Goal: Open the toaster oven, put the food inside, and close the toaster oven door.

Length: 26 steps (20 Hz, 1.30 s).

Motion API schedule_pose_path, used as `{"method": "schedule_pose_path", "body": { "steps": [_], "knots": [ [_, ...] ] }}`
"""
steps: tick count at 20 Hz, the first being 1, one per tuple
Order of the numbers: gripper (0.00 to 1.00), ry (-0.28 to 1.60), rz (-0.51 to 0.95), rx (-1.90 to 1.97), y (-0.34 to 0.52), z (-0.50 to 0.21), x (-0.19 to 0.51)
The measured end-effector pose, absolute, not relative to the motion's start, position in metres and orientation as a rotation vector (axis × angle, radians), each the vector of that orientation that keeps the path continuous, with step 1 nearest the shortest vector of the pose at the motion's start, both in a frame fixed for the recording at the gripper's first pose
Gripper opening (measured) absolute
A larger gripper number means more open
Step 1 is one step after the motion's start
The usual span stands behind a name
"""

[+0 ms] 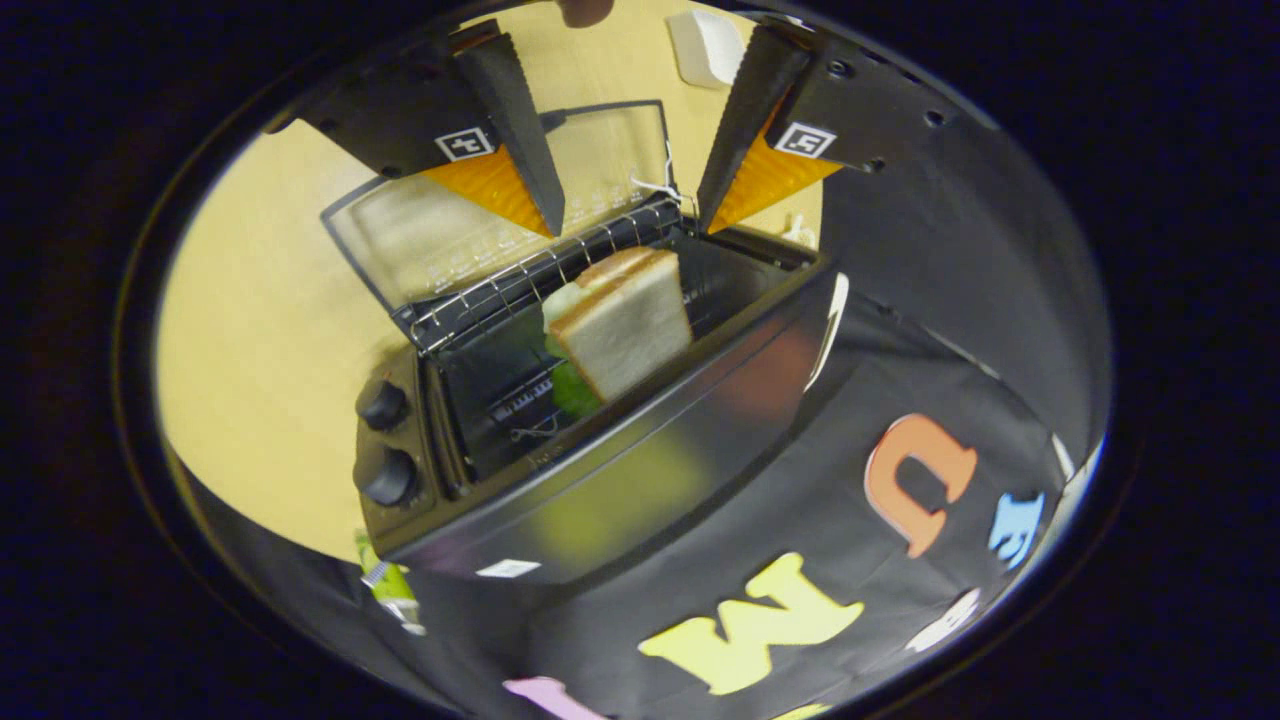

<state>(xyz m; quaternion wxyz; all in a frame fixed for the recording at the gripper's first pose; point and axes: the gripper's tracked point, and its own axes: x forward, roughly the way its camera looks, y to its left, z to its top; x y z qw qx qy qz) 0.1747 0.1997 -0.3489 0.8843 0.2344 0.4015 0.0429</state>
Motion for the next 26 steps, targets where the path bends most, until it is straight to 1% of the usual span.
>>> {"method": "schedule_pose_path", "body": {
  "steps": [2, 5, 10, 13, 19, 26],
  "knots": [
    [0.92, 0.839, 0.122, 0.327, 0.193, -0.341, 0.155],
    [0.92, 0.839, 0.174, 0.197, 0.188, -0.331, 0.128],
    [0.92, 0.813, 0.164, 0.113, 0.182, -0.321, 0.102],
    [0.92, 0.843, 0.189, 0.062, 0.184, -0.337, 0.082],
    [0.92, 0.91, 0.165, 0.028, 0.182, -0.385, 0.061],
    [0.93, 0.949, 0.091, -0.01, 0.158, -0.448, 0.07]
  ]
}}
